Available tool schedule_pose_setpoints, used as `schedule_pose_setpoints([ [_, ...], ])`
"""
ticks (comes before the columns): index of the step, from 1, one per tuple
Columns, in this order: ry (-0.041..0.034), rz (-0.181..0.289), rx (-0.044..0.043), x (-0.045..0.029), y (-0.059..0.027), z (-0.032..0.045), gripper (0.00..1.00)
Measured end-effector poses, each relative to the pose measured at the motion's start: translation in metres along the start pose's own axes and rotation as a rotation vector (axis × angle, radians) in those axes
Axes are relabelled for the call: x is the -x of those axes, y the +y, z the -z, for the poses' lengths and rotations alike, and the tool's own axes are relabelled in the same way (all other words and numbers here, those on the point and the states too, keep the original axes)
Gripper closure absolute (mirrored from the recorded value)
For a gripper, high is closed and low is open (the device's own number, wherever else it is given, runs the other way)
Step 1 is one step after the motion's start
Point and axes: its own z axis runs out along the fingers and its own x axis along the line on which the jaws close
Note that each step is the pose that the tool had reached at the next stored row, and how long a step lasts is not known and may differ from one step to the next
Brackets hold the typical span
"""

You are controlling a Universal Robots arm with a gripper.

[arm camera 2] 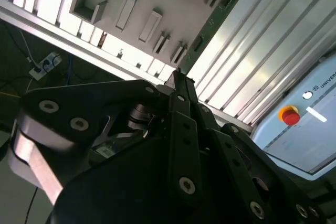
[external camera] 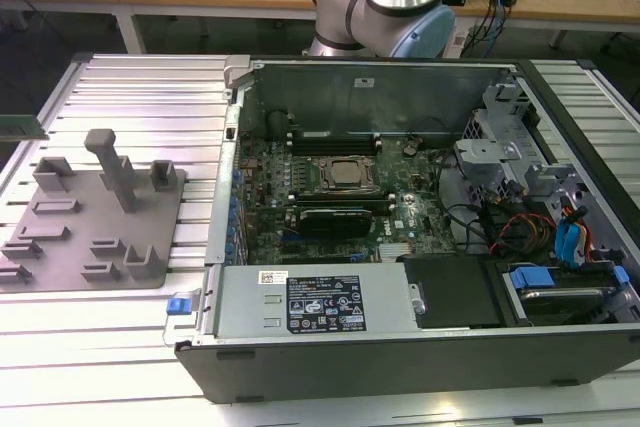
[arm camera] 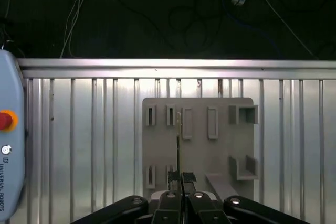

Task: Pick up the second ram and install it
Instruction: 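Pick up the second ram and move it above second insertion slot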

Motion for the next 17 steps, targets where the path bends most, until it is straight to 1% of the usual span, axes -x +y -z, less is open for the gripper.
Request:
schedule_pose_setpoints([
  [1, 0.0001, 0.000, 0.0000, 0.0001, 0.0002, 0.0060, 0.91],
  [4, 0.0001, 0.000, 0.0000, 0.0001, 0.0005, 0.0140, 0.91],
  [9, 0.0001, 0.000, 0.0001, 0.0001, 0.0000, 0.0144, 0.91],
  [11, 0.0001, 0.000, 0.0000, 0.0001, -0.0038, 0.0145, 0.91],
  [12, 0.0001, 0.000, 0.0000, 0.0001, -0.0085, 0.0147, 0.91],
  [15, 0.0000, 0.000, -0.0001, 0.0000, -0.0176, 0.0149, 0.91],
  [17, 0.0001, 0.000, 0.0000, 0.0000, -0.0272, 0.0153, 0.91],
])
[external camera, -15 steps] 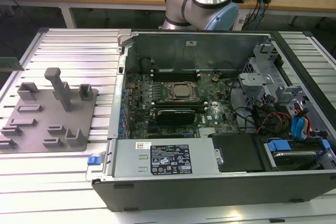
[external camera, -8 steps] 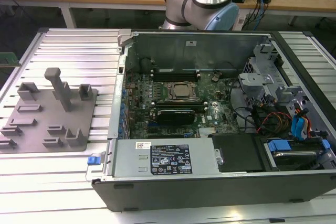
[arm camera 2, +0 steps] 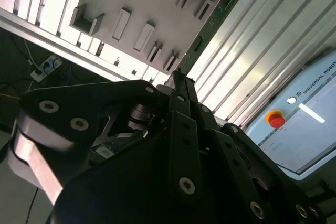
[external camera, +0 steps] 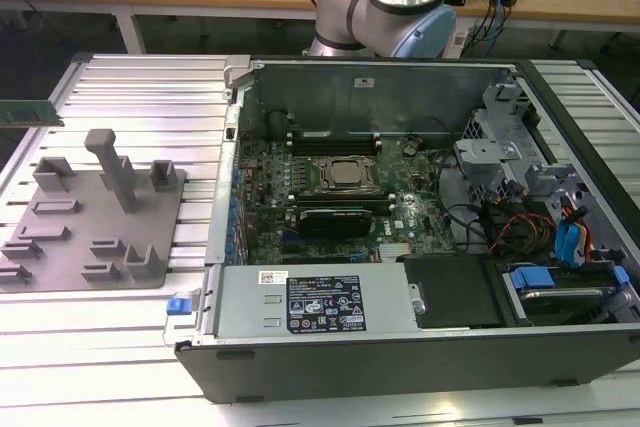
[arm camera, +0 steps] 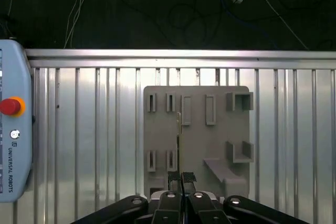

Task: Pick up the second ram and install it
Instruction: 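Pick up the second ram and move it above second insertion slot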

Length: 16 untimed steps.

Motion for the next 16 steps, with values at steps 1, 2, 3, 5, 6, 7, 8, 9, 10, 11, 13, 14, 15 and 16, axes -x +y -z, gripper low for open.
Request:
schedule_pose_setpoints([
  [1, -0.0001, 0.000, 0.0000, 0.0000, -0.0040, 0.0001, 0.91],
  [2, 0.0000, 0.000, 0.0000, 0.0000, -0.0100, 0.0003, 0.91],
  [3, 0.0000, 0.000, 0.0000, -0.0001, -0.0155, 0.0006, 0.91],
  [5, 0.0000, 0.000, 0.0000, -0.0001, -0.0243, 0.0009, 0.91],
  [6, -0.0001, 0.000, -0.0001, -0.0001, -0.0271, 0.0009, 0.91],
  [7, 0.0000, 0.000, 0.0000, -0.0001, -0.0332, 0.0012, 0.91],
  [8, 0.0000, 0.000, 0.0000, -0.0001, -0.0383, 0.0014, 0.91],
  [9, 0.0000, 0.000, 0.0000, -0.0002, -0.0431, 0.0016, 0.91],
  [10, 0.0000, 0.000, 0.0000, -0.0002, -0.0477, 0.0017, 0.91],
  [11, 0.0000, 0.000, 0.0000, -0.0002, -0.0564, 0.0020, 0.91],
  [13, 0.0000, 0.000, 0.0000, -0.0002, -0.0675, 0.0023, 0.91],
  [14, 0.0000, 0.000, 0.0000, -0.0003, -0.0751, 0.0026, 0.91],
  [15, 0.0000, 0.000, 0.0000, -0.0003, -0.0780, 0.0026, 0.91],
  [16, -0.0001, 0.000, 0.0000, -0.0003, -0.0819, 0.0028, 0.91],
])
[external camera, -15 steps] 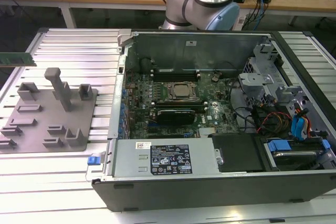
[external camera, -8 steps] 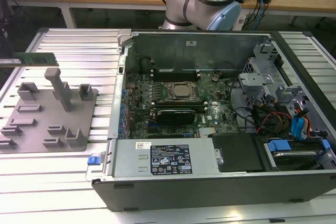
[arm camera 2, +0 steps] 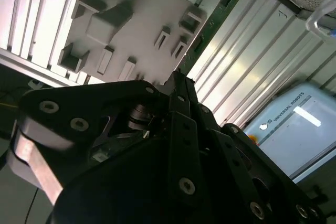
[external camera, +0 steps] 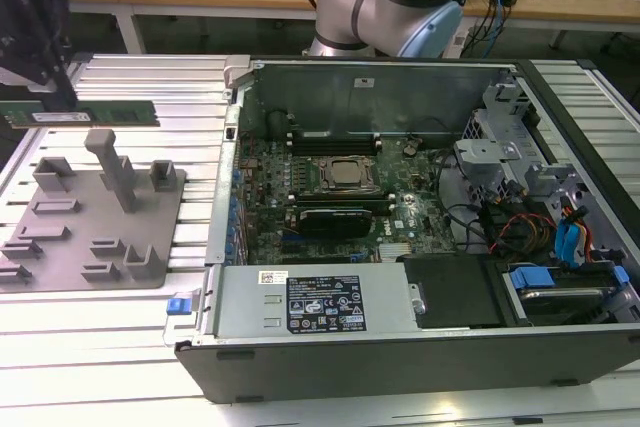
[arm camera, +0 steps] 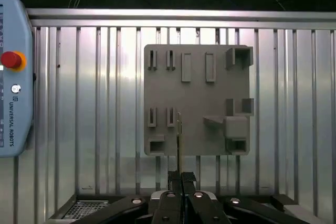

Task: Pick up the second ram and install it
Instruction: 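Pick up the second ram and move it above second insertion slot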

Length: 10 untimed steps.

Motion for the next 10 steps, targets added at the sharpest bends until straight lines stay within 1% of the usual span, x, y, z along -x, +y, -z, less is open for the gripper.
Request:
schedule_pose_setpoints([
  [3, 0.0001, 0.000, 0.0001, -0.0001, -0.0188, 0.0006, 0.91],
  [4, 0.0000, 0.000, 0.0000, -0.0001, -0.0223, 0.0007, 0.91],
  [5, -0.0001, 0.000, 0.0000, -0.0001, -0.0281, 0.0008, 0.91],
  [6, 0.0002, 0.000, 0.0002, -0.0002, -0.0400, 0.0012, 0.91],
  [8, 0.0000, 0.000, 0.0000, -0.0002, -0.0526, 0.0015, 0.91],
  [10, 0.0001, 0.000, 0.0001, -0.0003, -0.0686, 0.0021, 0.91],
])
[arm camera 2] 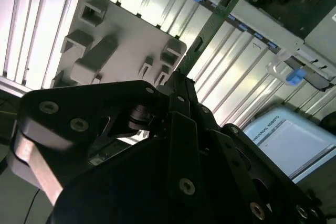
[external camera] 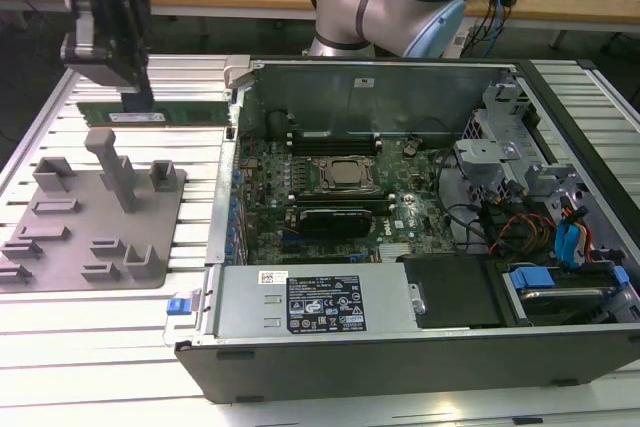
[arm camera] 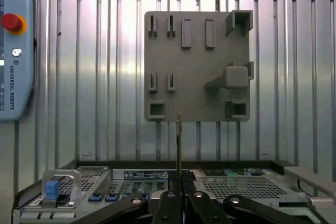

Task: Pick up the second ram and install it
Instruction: 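Pick up the second ram and move it above second insertion slot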

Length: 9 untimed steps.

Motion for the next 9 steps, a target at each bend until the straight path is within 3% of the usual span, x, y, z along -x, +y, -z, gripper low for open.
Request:
schedule_pose_setpoints([
  [5, -0.0001, 0.000, 0.0000, -0.0001, -0.0256, 0.0008, 0.91],
  [8, -0.0001, 0.000, 0.0000, -0.0002, -0.0525, 0.0016, 0.91],
  [9, 0.0000, 0.000, 0.0000, -0.0002, -0.0577, 0.0017, 0.91],
])
